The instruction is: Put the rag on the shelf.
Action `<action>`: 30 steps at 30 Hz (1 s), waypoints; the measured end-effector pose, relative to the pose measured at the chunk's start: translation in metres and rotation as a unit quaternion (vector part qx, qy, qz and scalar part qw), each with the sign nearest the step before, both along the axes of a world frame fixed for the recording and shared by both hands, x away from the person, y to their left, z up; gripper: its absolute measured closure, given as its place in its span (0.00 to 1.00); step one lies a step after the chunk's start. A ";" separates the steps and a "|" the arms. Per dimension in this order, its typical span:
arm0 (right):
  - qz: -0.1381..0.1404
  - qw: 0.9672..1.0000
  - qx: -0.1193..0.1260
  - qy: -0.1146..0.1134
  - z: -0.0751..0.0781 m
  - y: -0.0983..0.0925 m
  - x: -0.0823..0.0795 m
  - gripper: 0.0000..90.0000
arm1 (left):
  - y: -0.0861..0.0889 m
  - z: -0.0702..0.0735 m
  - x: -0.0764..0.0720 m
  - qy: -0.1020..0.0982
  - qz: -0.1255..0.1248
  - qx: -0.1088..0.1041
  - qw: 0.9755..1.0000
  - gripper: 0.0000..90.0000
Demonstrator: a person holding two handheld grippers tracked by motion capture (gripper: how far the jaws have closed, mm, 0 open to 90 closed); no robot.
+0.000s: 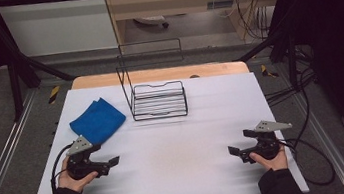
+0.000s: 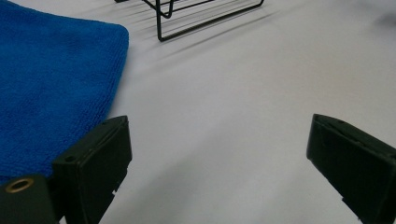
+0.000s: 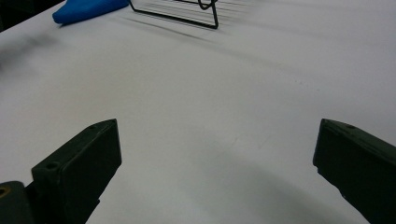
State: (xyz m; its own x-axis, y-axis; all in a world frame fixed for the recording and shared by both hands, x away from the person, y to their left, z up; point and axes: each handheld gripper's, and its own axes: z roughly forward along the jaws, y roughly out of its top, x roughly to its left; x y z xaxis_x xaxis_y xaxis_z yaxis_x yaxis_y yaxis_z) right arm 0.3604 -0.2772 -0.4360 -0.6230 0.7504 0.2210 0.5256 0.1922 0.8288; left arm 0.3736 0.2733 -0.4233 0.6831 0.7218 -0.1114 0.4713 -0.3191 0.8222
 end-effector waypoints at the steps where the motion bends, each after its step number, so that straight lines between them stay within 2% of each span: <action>1: 0.000 1.000 -0.001 -0.001 0.000 0.000 0.000 0.02 | 0.000 0.001 0.000 -0.001 -0.001 0.001 1.000 0.07; 12: 0.001 1.000 -0.002 0.000 0.000 0.001 0.000 0.02 | -0.001 0.002 0.002 0.006 0.002 0.010 1.000 0.07; 20: 0.003 1.000 -0.007 0.002 -0.001 0.004 0.000 0.02 | 0.005 0.010 0.008 0.007 0.019 0.018 1.000 0.10; 26: 0.000 1.000 -0.008 0.001 -0.001 0.004 0.000 0.02 | 0.005 0.017 0.015 0.014 0.028 0.030 0.999 0.12; 30: 0.000 1.000 -0.007 0.002 0.000 0.004 0.000 0.02 | 0.003 0.023 0.024 0.014 0.032 0.055 0.998 0.13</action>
State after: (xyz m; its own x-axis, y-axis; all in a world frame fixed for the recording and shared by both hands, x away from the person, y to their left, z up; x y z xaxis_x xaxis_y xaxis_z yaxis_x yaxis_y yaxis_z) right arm 0.3599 -0.2733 -0.4365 -0.6216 0.7542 0.2118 0.5283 0.2040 0.8242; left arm 0.3977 0.2760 -0.4003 0.6322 0.7733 -0.0488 0.5169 -0.3740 0.7700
